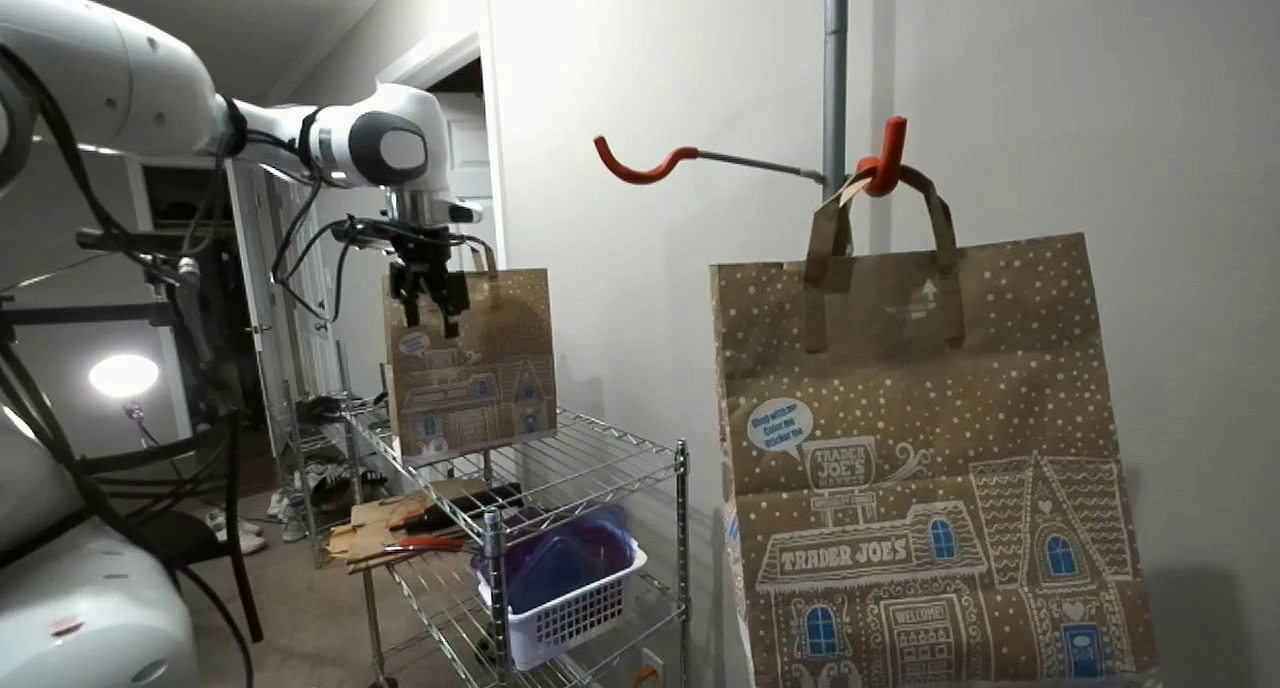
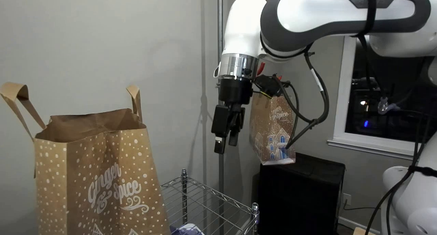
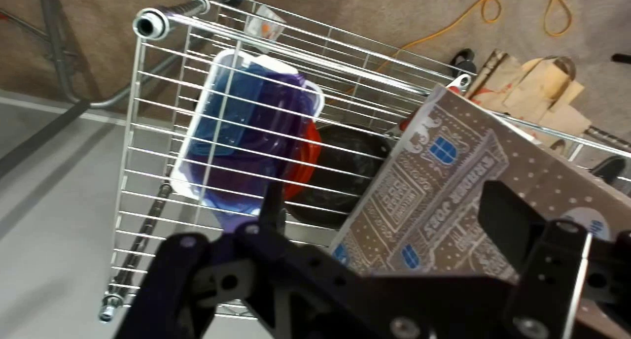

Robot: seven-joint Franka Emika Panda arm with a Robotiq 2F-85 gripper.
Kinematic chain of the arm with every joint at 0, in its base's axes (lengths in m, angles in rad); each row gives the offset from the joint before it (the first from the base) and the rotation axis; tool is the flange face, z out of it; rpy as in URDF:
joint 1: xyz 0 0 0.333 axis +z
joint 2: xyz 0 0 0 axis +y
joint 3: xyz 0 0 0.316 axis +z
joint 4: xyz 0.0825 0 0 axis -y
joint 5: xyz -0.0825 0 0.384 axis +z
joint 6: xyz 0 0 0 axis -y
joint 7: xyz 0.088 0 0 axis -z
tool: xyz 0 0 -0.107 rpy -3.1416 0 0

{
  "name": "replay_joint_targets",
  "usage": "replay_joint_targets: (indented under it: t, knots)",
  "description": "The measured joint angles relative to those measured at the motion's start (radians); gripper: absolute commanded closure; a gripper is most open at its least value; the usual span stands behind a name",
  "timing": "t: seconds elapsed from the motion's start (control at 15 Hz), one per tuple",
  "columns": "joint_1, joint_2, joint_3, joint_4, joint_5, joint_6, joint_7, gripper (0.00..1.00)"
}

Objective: Hang the paper bags on the rack

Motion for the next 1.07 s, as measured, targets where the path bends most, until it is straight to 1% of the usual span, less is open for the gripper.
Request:
replay_joint_targets:
  t: [0.33, 0.67, 0.87, 0.93, 1.07]
  knots:
    - [0.052, 0.075, -0.001, 0.097, 0.095, 0.000, -0.010, 0.00]
    - [0.095, 0.108, 0.002, 0.143, 0.174, 0.016, -0.084, 0.00]
    - [0.119, 0.135, 0.023, 0.158, 0.178, 0.078, -0.088, 0.00]
    - [0.122, 0.147, 0.034, 0.163, 0.178, 0.112, -0.086, 0.00]
    - [0.130, 0.171, 0.061, 0.179, 0.178, 0.212, -0.039, 0.00]
